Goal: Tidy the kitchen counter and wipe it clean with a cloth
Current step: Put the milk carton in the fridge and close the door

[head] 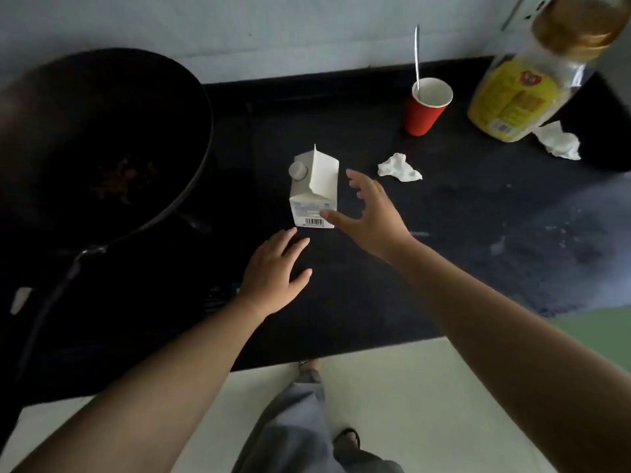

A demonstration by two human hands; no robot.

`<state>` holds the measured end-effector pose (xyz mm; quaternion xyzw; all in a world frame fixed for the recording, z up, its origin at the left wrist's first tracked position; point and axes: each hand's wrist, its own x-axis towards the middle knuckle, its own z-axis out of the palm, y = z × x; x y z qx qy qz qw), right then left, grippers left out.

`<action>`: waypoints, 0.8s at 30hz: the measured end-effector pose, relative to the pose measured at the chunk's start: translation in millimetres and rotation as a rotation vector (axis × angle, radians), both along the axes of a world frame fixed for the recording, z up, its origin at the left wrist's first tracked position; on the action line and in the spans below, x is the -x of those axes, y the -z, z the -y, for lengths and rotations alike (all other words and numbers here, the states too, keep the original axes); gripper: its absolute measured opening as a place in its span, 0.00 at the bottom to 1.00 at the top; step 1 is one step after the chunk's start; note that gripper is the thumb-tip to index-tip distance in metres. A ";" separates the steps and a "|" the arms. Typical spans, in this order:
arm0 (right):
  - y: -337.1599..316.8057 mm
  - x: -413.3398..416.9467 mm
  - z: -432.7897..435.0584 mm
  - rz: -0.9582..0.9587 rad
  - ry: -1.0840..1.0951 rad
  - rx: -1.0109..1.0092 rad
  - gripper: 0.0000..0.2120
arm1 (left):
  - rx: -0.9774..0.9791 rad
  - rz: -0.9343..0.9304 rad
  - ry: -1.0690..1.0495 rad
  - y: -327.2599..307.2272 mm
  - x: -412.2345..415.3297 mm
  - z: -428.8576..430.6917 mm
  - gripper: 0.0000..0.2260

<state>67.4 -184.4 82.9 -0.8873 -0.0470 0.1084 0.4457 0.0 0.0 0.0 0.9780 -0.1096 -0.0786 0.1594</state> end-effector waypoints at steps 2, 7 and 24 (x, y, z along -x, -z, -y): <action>2.5 -16.7 -7.7 -0.002 0.029 -0.043 0.41 | -0.010 0.046 0.016 4.0 -2.6 -2.9 0.24; 12.2 -33.8 -21.2 0.006 0.037 -0.132 0.38 | 0.010 0.058 0.004 8.8 -2.9 -3.6 0.24; 12.2 41.0 4.6 0.034 0.349 -0.149 0.41 | 0.008 0.024 0.022 6.7 -7.6 -4.8 0.24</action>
